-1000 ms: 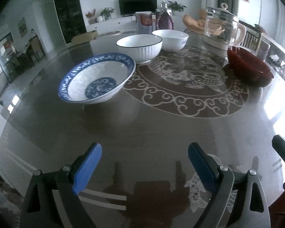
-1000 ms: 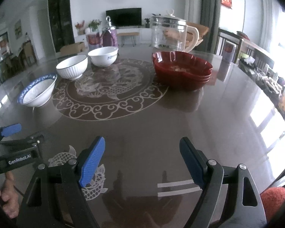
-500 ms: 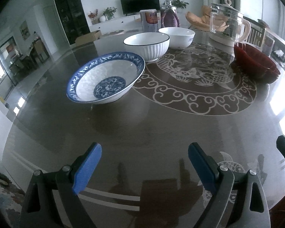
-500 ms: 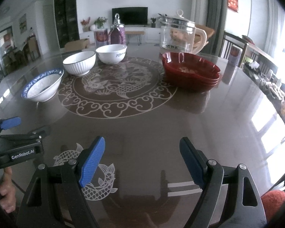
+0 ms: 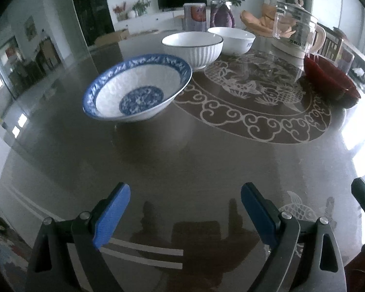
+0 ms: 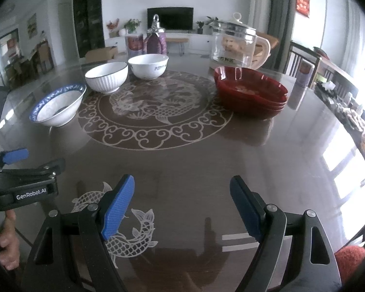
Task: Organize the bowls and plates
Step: 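Move the left tool toward the blue-and-white patterned bowl, then close the left tool on the rim of the blue-and-white bowl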
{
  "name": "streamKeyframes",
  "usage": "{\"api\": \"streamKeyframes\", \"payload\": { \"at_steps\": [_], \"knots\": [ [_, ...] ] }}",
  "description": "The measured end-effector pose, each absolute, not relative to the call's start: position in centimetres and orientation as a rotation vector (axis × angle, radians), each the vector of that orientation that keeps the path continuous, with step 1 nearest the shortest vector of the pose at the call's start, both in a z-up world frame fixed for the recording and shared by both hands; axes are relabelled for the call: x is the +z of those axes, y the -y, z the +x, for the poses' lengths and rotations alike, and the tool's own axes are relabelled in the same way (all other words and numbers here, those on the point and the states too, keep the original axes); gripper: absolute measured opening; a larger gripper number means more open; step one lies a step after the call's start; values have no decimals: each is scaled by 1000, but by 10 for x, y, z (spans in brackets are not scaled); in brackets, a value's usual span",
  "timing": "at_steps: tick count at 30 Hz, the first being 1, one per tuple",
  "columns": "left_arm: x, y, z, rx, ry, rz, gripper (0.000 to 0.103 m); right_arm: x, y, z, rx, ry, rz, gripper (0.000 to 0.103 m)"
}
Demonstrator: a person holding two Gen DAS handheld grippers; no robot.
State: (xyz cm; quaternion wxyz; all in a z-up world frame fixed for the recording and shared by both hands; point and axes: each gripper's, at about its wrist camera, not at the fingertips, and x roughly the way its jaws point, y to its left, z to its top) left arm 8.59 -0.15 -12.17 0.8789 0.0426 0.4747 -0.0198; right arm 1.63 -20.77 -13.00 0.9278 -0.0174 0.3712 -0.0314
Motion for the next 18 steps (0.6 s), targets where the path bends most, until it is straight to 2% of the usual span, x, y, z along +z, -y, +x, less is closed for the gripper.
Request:
{"api": "streamKeyframes", "payload": {
  "at_steps": [9,14,18],
  "knots": [
    [-104,-35,88,-20,-957,50,92,-126,187,28,-1,-771,-76,84],
    [-78,-83,108,-34,-921,-23,92,-109,170,54,57,-780,-71,83],
    [-68,-131,141,-57,-959,-135,92,-100,154,99,129,-856,-5,83]
  ]
}}
